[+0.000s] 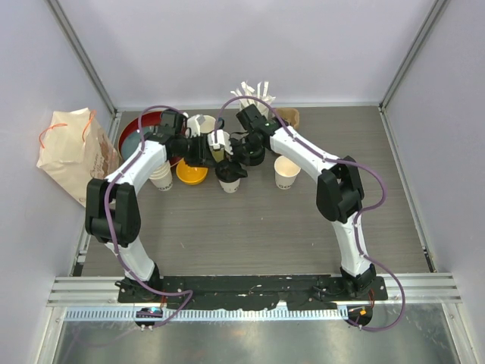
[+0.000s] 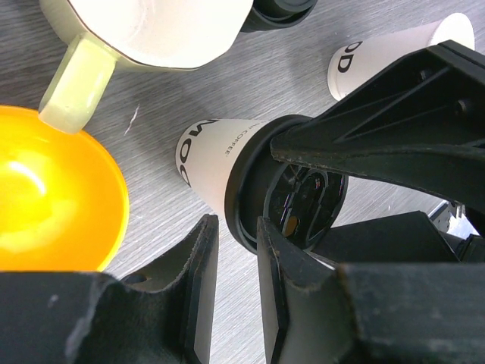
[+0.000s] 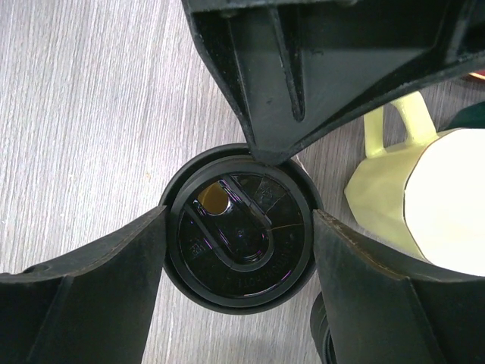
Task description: Pack the takeout coffee
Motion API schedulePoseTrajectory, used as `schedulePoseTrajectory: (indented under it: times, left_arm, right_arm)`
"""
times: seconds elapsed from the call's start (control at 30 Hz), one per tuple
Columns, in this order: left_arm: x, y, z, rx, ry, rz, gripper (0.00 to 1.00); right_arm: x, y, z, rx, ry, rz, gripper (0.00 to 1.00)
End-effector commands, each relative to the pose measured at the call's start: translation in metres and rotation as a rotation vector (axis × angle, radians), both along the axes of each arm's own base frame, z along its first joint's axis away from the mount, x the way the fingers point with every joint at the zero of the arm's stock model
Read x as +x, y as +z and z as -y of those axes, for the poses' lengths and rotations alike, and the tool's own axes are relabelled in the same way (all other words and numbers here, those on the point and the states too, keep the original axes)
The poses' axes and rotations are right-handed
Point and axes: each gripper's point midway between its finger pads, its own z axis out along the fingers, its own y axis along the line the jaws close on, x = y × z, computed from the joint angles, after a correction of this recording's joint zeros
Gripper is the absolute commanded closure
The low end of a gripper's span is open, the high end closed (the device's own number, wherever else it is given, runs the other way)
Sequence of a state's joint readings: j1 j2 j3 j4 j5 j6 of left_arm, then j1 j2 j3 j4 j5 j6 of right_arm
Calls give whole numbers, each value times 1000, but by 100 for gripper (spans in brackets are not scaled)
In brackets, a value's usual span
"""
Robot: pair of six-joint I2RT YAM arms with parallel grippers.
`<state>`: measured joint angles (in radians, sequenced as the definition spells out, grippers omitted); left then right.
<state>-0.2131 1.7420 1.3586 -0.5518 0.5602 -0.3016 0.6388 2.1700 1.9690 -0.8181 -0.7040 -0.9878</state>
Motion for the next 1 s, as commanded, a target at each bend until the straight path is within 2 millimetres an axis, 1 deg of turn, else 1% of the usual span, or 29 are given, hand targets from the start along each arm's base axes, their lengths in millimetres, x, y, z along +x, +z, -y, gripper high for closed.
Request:
schedulePoseTrajectory:
  times: [0.0, 0.07, 0.13, 0.23, 0.37, 0.53, 0.67, 0.73, 0.77, 0.8, 0.83, 0.87, 0.9, 0.97]
  left_arm:
    - [5, 20, 0, -19, -19, 59, 70]
    - [5, 13, -1, -7, -19, 46, 70]
    - [7, 7, -2, -1, -15, 35, 71]
    - [10, 5, 0, -10, -7, 31, 75]
    - [13, -7, 2, -9, -7, -1, 77]
    - [7, -23, 11, -14, -29, -49, 77]
    - [1, -40, 9, 2, -30, -91, 86]
    - [-4, -47, 6, 16, -29, -107, 90]
    - [-6, -50, 5, 23, -33, -110, 92]
    - [-8, -52, 4, 29, -34, -116, 95]
    - [-11, -56, 3, 33, -35, -125, 96]
    - [-13, -59, 2, 36, -37, -131, 96]
    - [-13, -61, 2, 38, -36, -136, 97]
    - [-18, -70, 0, 48, -39, -156, 98]
  right_arm:
    - [-7, -45, 20, -148, -75, -64, 24]
    - [-10, -44, 23, -153, -86, -79, 24]
    - [-16, -50, 25, -158, -84, -96, 24]
    - [-19, -57, 26, -158, -109, -126, 27]
    - [-24, -68, 27, -142, -132, -144, 28]
    - [-27, -74, 24, -124, -144, -169, 29]
    - [-28, -77, 26, -127, -161, -176, 31]
    - [-30, -84, 32, -130, -192, -200, 32]
    - [-32, -80, 33, -120, -201, -200, 32]
    - [-35, -88, 37, -120, -214, -207, 32]
    - [-37, -89, 38, -115, -235, -219, 33]
    - [-35, -86, 39, -104, -253, -202, 33]
    - [-35, -93, 40, -97, -273, -197, 34]
    - [-35, -99, 42, -98, -311, -205, 37]
